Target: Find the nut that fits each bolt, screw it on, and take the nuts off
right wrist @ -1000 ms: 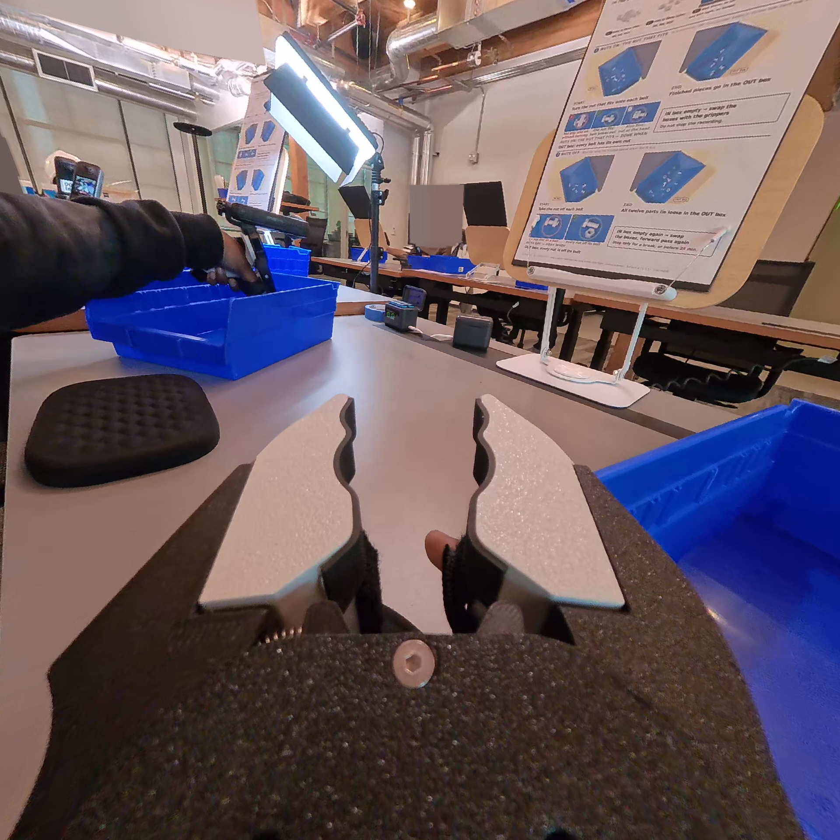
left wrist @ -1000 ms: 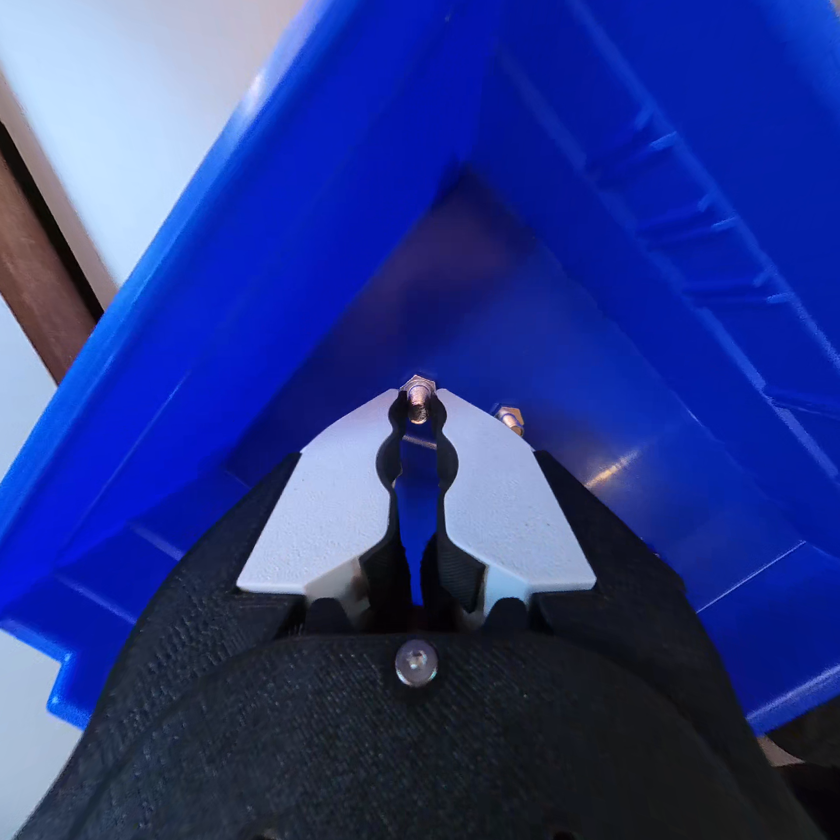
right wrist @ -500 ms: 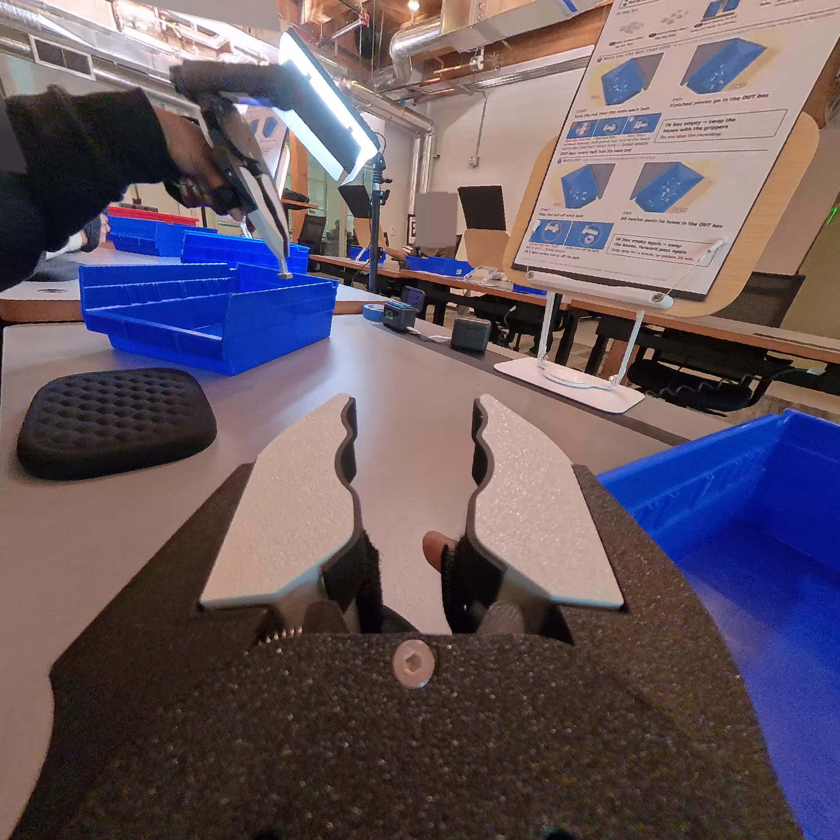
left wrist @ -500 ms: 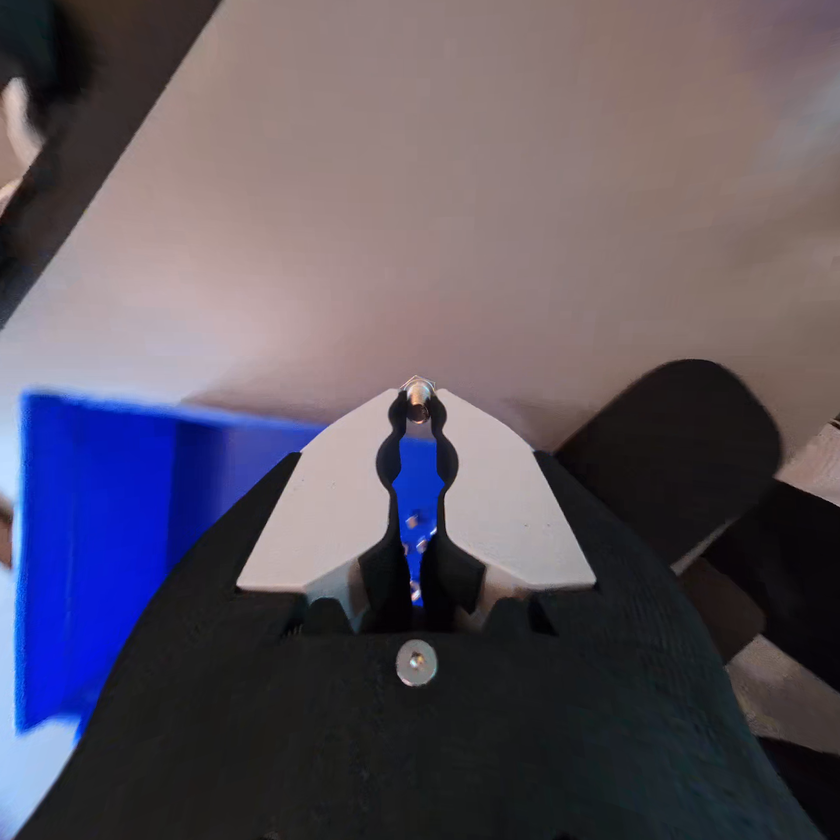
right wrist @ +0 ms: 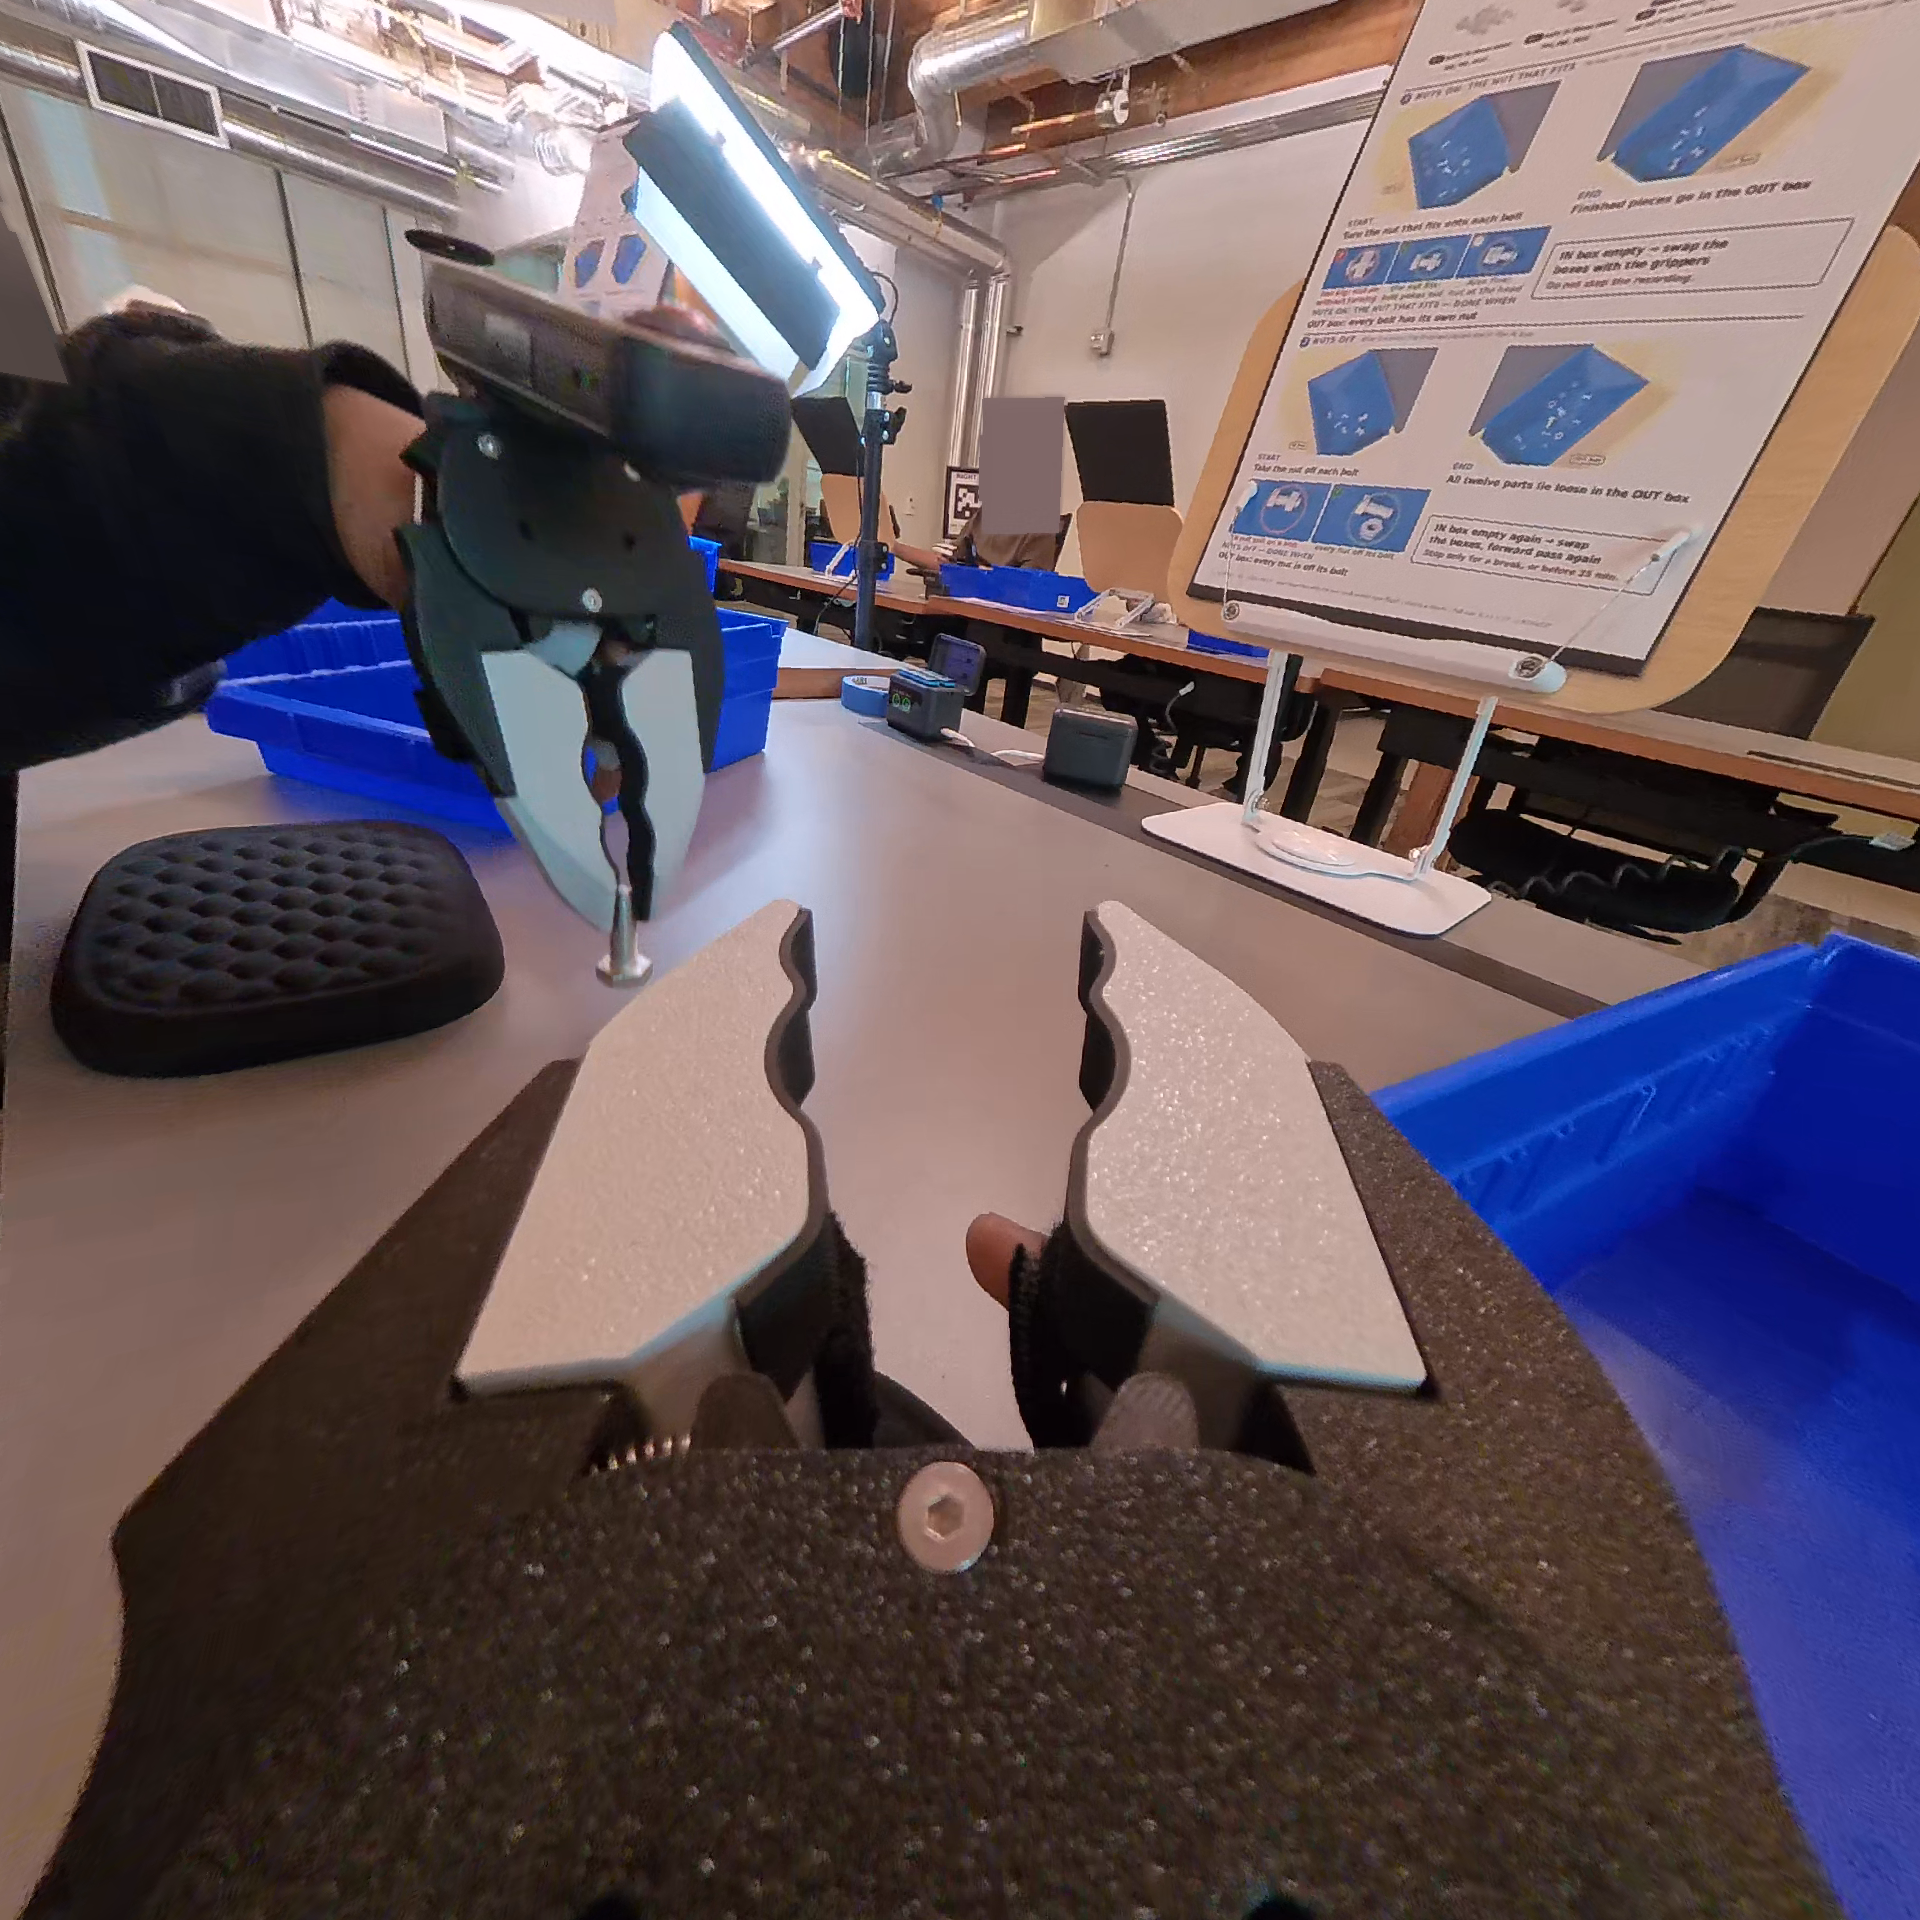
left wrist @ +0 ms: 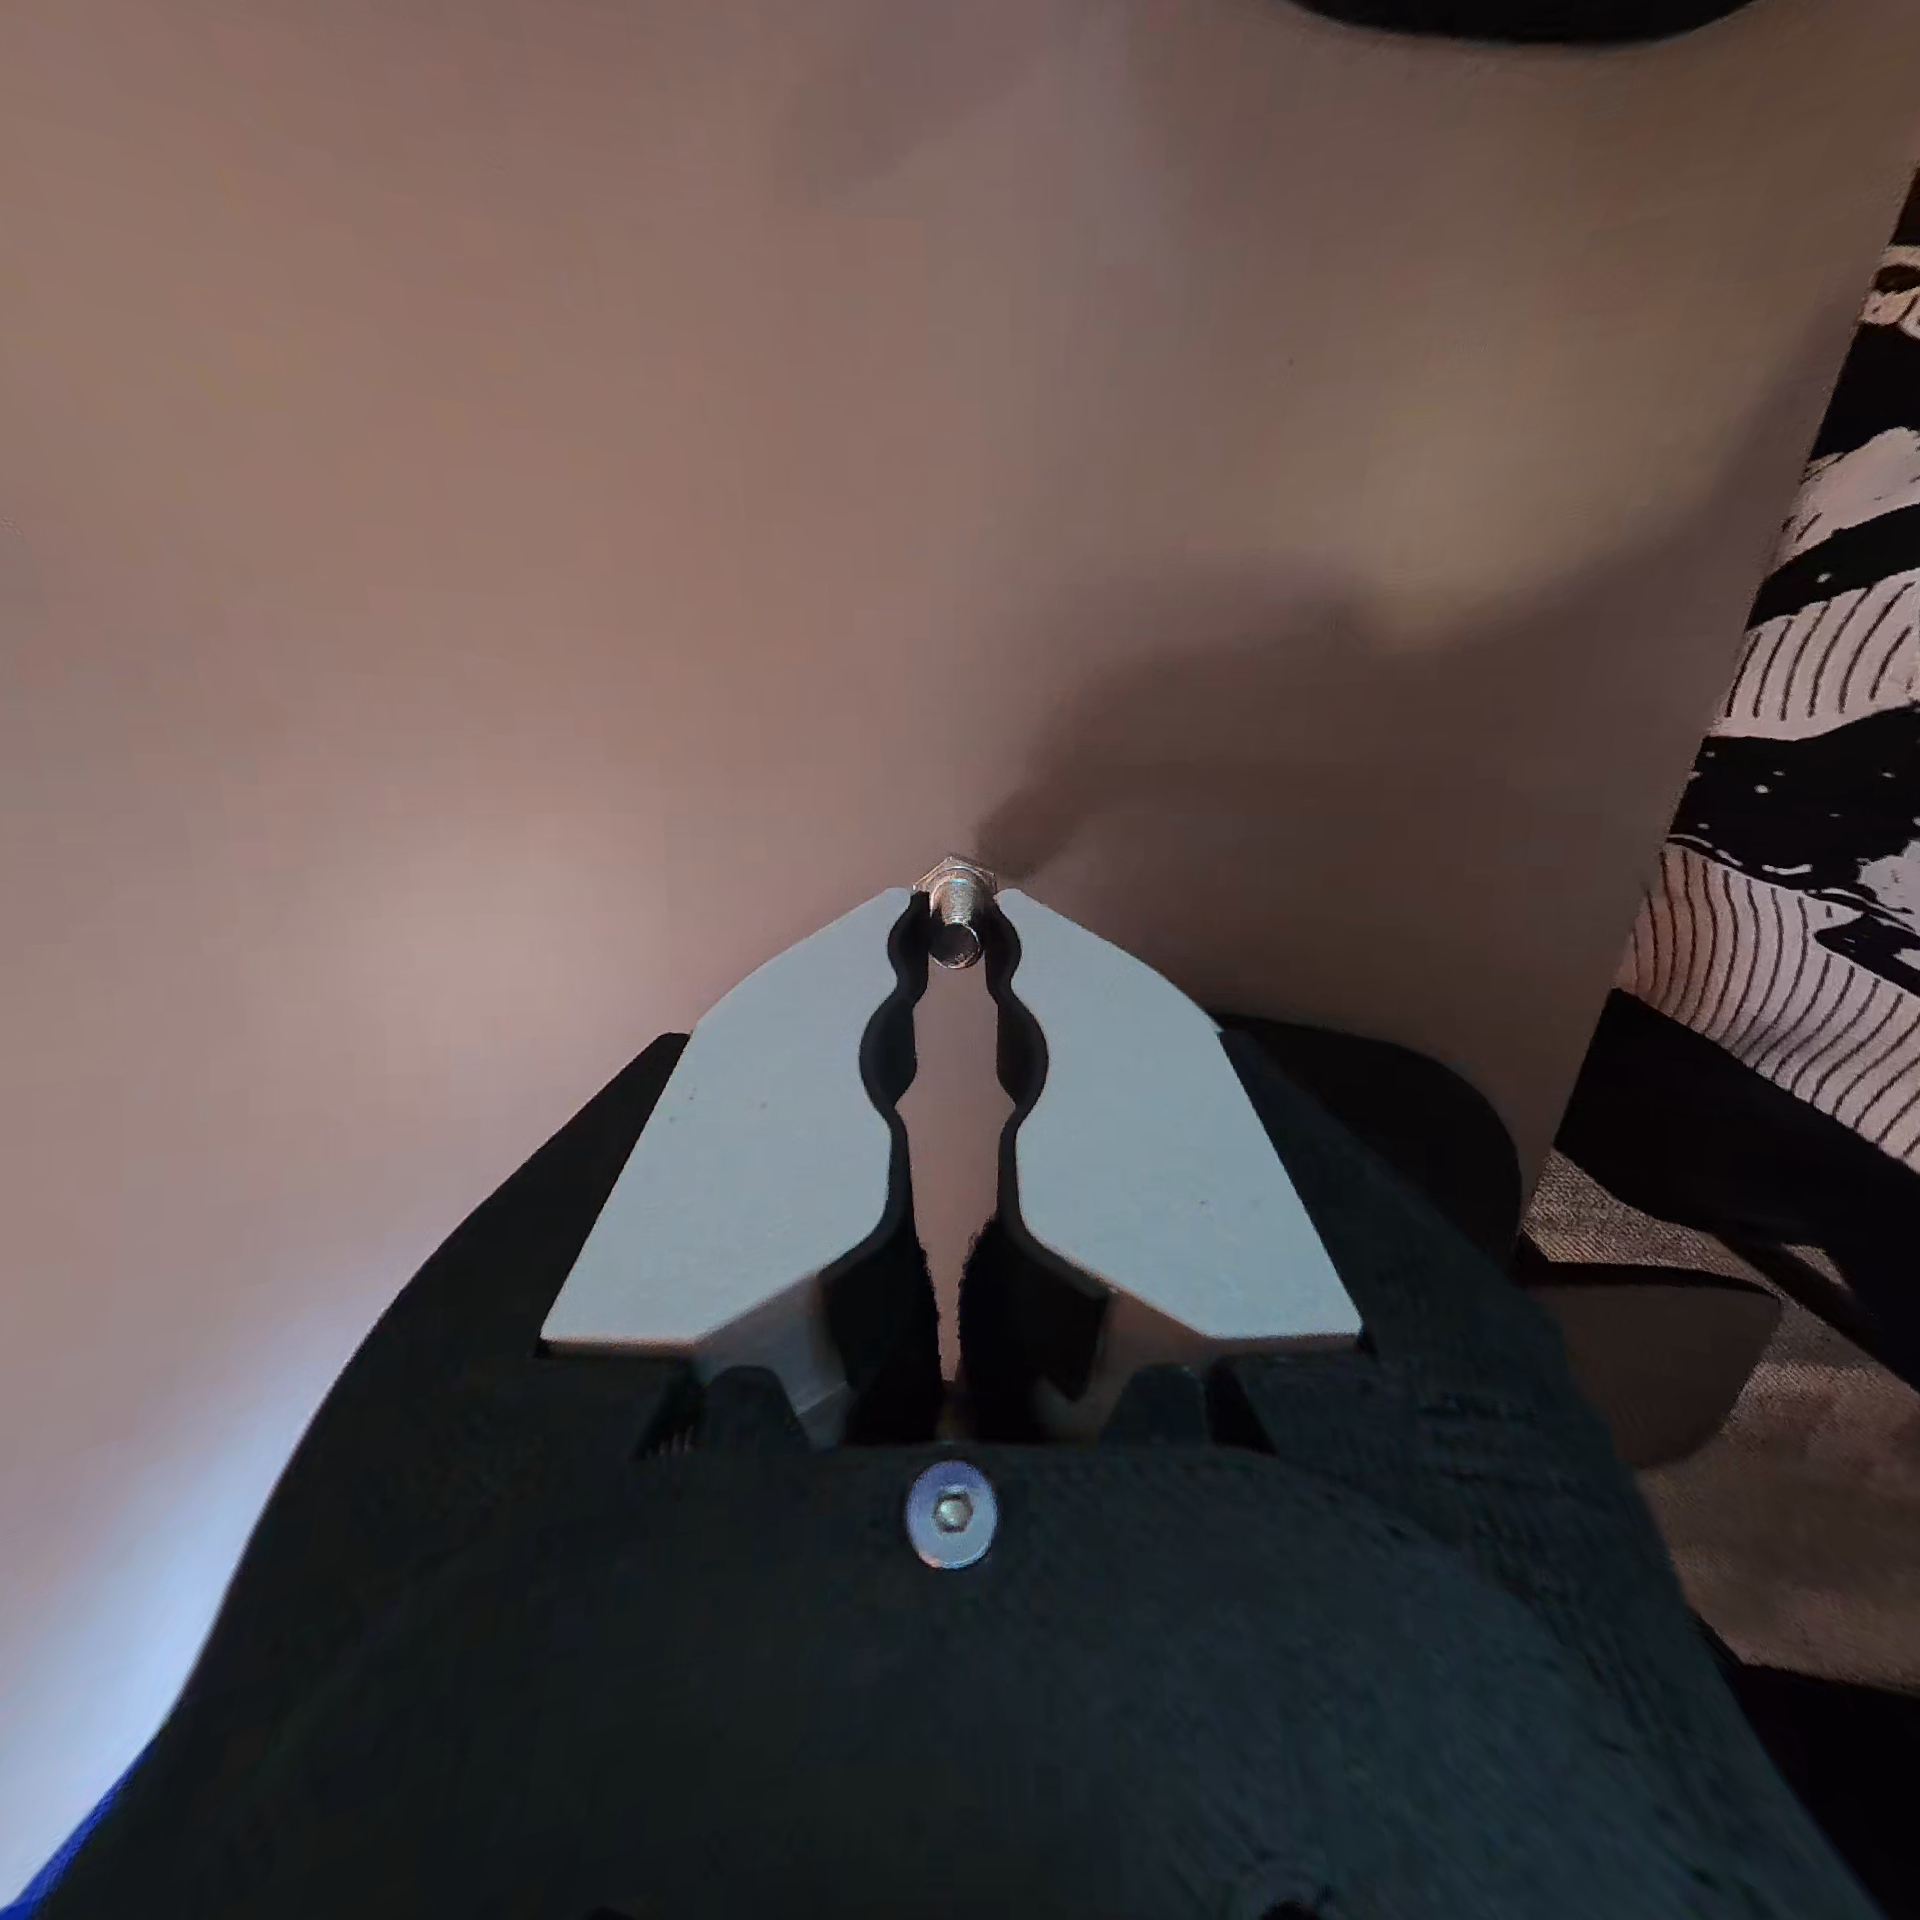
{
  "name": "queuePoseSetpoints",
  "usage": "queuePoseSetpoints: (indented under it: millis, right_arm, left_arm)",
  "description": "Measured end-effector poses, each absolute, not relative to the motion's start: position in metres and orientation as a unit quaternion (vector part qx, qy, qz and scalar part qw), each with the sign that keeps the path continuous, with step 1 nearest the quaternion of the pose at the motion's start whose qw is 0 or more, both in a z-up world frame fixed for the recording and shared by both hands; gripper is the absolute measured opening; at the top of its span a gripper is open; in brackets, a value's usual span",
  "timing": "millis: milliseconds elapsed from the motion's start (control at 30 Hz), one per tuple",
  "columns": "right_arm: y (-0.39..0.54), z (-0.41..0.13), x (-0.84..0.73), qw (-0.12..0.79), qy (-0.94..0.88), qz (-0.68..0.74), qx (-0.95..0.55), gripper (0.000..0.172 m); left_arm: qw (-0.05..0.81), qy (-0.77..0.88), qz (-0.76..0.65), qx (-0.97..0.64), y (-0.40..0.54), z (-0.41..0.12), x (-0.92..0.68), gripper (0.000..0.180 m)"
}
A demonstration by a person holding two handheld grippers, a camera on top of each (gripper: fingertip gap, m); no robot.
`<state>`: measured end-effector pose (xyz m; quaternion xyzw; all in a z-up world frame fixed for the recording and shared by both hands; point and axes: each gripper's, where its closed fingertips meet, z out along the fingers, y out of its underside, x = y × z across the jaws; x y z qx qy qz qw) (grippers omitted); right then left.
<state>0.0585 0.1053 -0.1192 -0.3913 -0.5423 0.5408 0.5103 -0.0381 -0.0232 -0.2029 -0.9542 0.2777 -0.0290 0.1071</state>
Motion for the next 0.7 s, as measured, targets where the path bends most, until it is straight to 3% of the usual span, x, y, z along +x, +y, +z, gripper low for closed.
queuePoseSetpoints:
  millis: [33, 500, 700]
  right_arm:
    - [0.105, -0.119, 0.059, 0.510, -0.542, 0.541, -0.391, 0.049]
    - [0.105, -0.118, 0.059, 0.513, -0.541, 0.543, -0.387, 0.049]
    - [0.105, -0.118, 0.060, 0.514, -0.541, 0.543, -0.385, 0.049]
  left_arm:
    - [0.104, 0.279, -0.028, -0.954, -0.022, -0.206, -0.036, 0.010]
    - [0.097, 0.259, -0.025, -0.961, -0.022, -0.221, -0.042, 0.016]
    - [0.166, 0.209, -0.009, -0.964, -0.044, -0.163, -0.073, 0.038]
